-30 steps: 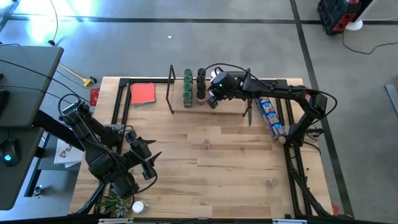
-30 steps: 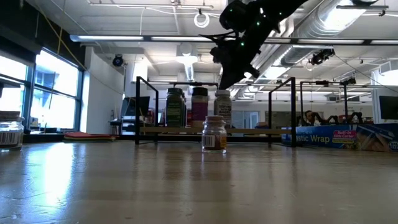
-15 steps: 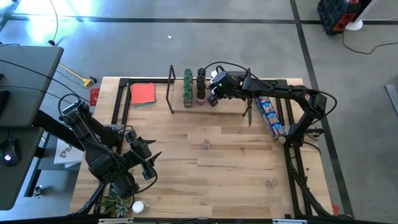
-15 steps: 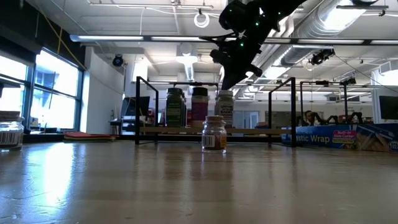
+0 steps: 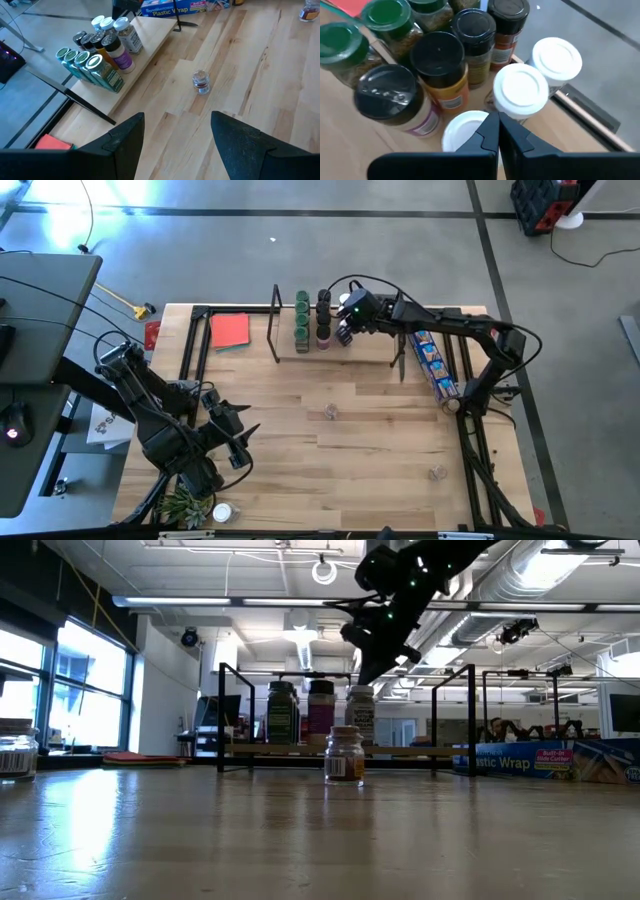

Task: Shelf spices
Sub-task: Put the top white seasoning bottle on the shelf aligned with the other white seasoning bottles, then put the white seasoning bottle on the shelf aligned with the other white seasoning bottles

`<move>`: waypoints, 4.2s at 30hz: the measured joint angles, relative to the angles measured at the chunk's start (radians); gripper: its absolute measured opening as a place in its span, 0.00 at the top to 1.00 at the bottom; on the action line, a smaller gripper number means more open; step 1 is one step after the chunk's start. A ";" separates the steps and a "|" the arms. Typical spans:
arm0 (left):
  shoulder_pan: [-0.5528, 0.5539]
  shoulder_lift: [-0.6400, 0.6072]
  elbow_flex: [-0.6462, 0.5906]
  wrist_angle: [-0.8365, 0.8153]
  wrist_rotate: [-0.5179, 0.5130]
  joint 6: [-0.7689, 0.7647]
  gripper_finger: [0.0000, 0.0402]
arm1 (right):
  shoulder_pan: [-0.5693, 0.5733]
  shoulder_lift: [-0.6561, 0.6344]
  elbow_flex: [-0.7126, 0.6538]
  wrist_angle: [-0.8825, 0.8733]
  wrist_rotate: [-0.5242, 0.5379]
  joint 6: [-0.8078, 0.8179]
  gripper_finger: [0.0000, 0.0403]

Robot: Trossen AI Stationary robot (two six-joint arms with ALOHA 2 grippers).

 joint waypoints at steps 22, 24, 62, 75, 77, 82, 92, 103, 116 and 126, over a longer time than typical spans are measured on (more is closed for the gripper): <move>0.000 0.000 0.000 0.000 -0.001 0.000 0.44 | 0.107 -0.019 -0.152 -0.042 -0.134 -0.301 1.00; 0.000 0.000 0.000 0.000 -0.001 0.000 0.44 | 0.098 -0.010 -0.168 0.007 -0.117 -0.302 1.00; -0.067 0.011 0.001 0.011 0.130 0.025 0.44 | 0.343 -0.059 -0.171 0.106 0.119 -0.262 1.00; -0.218 0.142 0.001 0.141 0.527 -0.497 0.44 | 0.974 -0.065 -0.170 0.206 0.524 0.027 1.00; -0.202 0.159 0.001 0.149 0.676 -0.516 0.41 | 1.016 -0.065 -0.170 0.227 0.589 0.040 1.00; -0.184 0.190 0.000 0.193 0.887 -0.564 0.27 | 1.050 -0.065 -0.170 0.227 0.694 0.041 1.00; -0.180 0.203 0.001 0.388 0.936 -0.826 0.15 | 1.008 -0.053 -0.170 0.223 0.720 0.011 1.00; -0.187 0.324 0.001 0.414 0.998 -0.888 0.16 | 1.011 -0.025 -0.171 0.226 0.703 0.000 1.00; -0.141 0.350 0.001 0.378 1.007 -0.644 0.22 | 1.018 -0.017 -0.171 0.240 0.668 0.033 1.00; -0.093 0.351 0.001 0.372 1.078 -0.459 0.52 | 1.106 -0.017 -0.171 0.245 0.803 0.004 1.00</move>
